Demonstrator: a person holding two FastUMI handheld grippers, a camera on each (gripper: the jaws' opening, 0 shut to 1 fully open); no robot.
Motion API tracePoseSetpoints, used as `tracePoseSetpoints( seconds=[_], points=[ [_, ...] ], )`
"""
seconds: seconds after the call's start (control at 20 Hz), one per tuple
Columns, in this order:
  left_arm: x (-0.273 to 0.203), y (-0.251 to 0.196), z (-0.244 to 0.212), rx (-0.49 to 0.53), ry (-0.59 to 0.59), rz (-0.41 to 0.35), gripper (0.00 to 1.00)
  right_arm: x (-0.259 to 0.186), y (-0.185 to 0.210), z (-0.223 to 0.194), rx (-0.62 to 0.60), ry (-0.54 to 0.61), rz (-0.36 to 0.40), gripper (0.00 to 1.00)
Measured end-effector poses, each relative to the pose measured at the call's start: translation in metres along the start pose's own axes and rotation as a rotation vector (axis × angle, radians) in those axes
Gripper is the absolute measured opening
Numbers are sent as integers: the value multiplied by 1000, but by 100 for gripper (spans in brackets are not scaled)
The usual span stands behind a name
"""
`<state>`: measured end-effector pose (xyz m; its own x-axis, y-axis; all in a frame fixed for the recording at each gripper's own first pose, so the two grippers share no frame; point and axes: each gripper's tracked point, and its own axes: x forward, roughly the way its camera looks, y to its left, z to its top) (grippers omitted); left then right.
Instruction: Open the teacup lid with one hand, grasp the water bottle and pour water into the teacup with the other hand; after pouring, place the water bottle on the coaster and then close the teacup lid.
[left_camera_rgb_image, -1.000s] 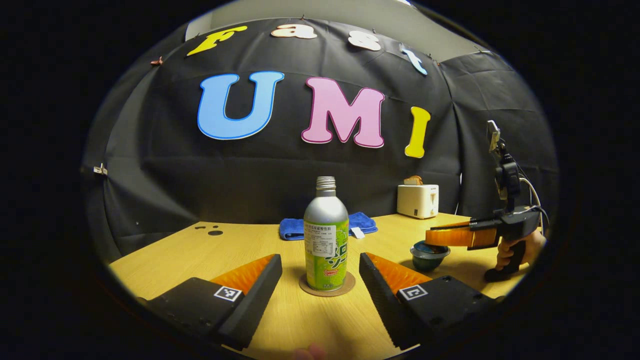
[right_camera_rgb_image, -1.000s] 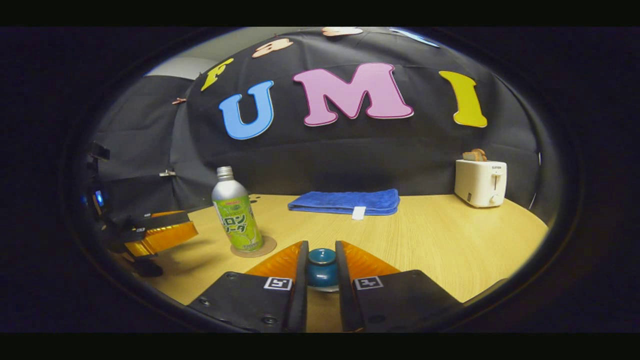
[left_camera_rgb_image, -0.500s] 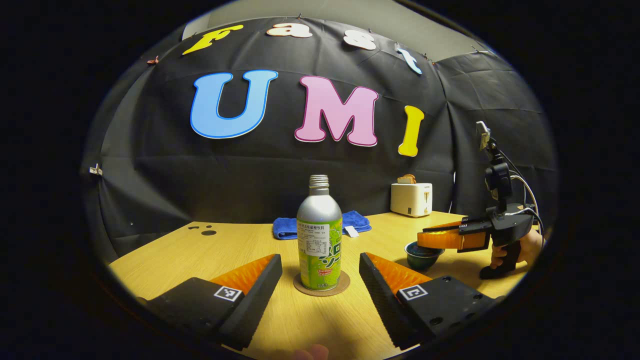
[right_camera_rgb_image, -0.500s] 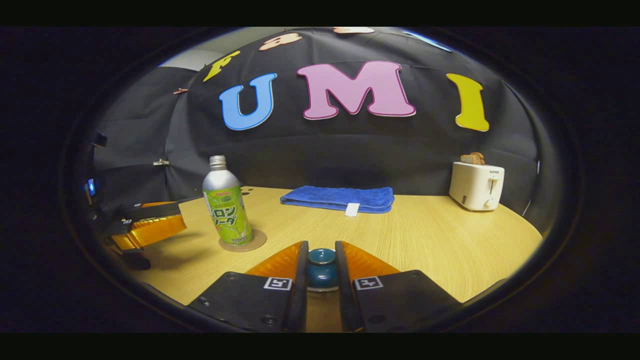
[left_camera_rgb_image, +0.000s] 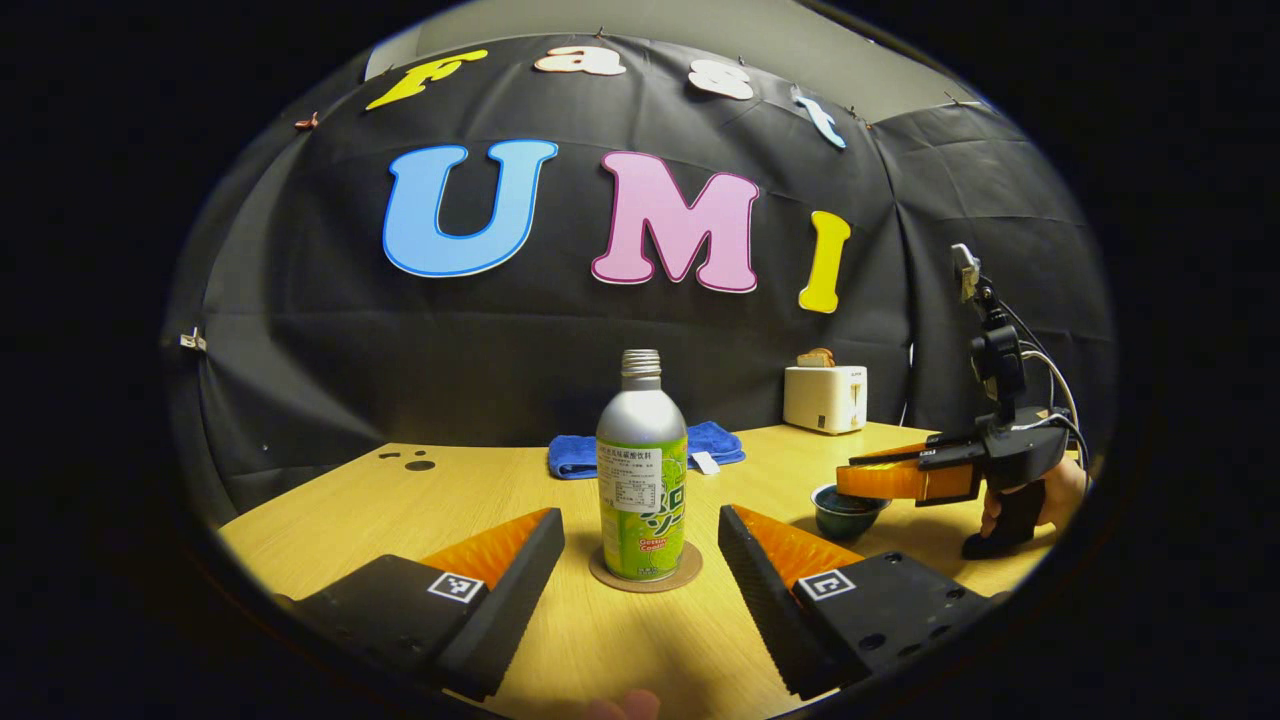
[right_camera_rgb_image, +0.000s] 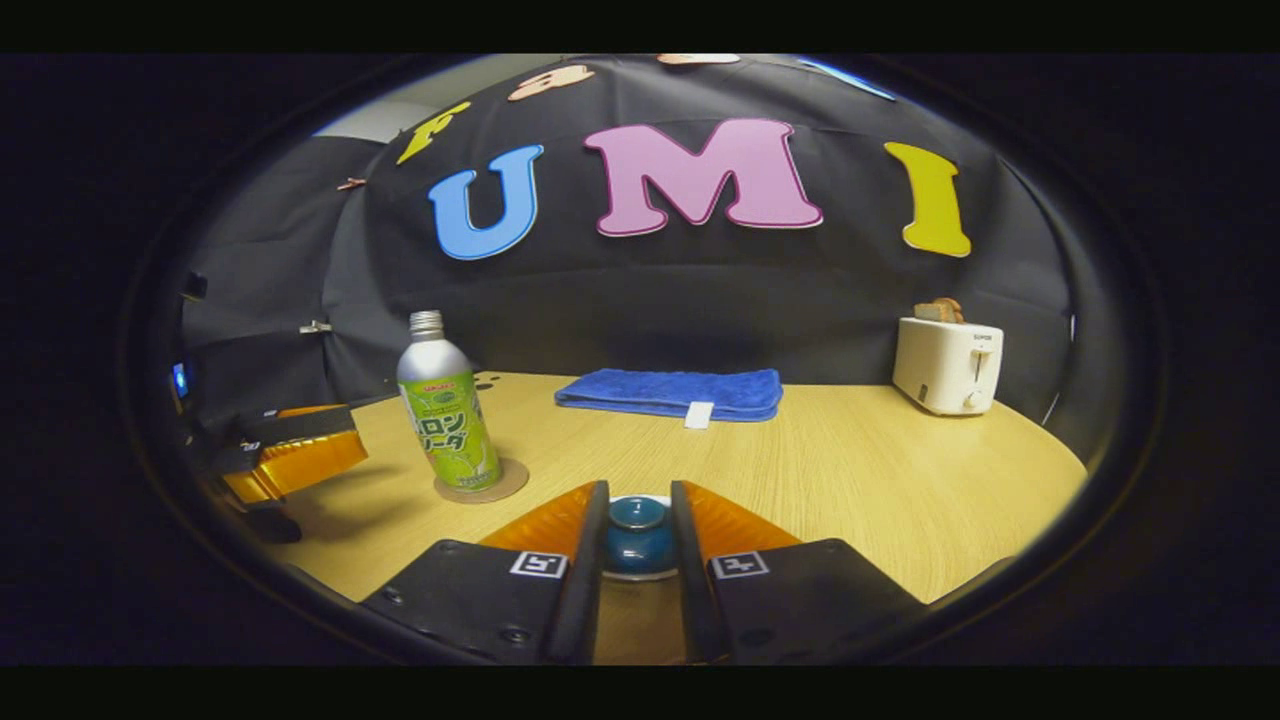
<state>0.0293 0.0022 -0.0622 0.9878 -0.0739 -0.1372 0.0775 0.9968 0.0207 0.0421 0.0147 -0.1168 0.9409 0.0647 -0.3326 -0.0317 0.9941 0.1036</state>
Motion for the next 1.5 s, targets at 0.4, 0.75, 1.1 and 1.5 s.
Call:
tracePoseSetpoints(
  seconds=[0.4, 0.75, 1.1, 1.5],
  points=[
    [0, 9, -1, 2, 2, 50, 98, -36, -8, 55, -42, -235, -38, 71],
    [-2, 17, -1, -1, 5, 116, 99, -52, -2, 48, -29, -272, -25, 70],
    [-2, 19, -1, -2, 6, 127, 99, -47, -4, 29, 12, -230, -20, 75],
    [-2, 17, -1, -2, 5, 115, 98, -44, 2, 22, -14, -205, -15, 70]
  ],
)
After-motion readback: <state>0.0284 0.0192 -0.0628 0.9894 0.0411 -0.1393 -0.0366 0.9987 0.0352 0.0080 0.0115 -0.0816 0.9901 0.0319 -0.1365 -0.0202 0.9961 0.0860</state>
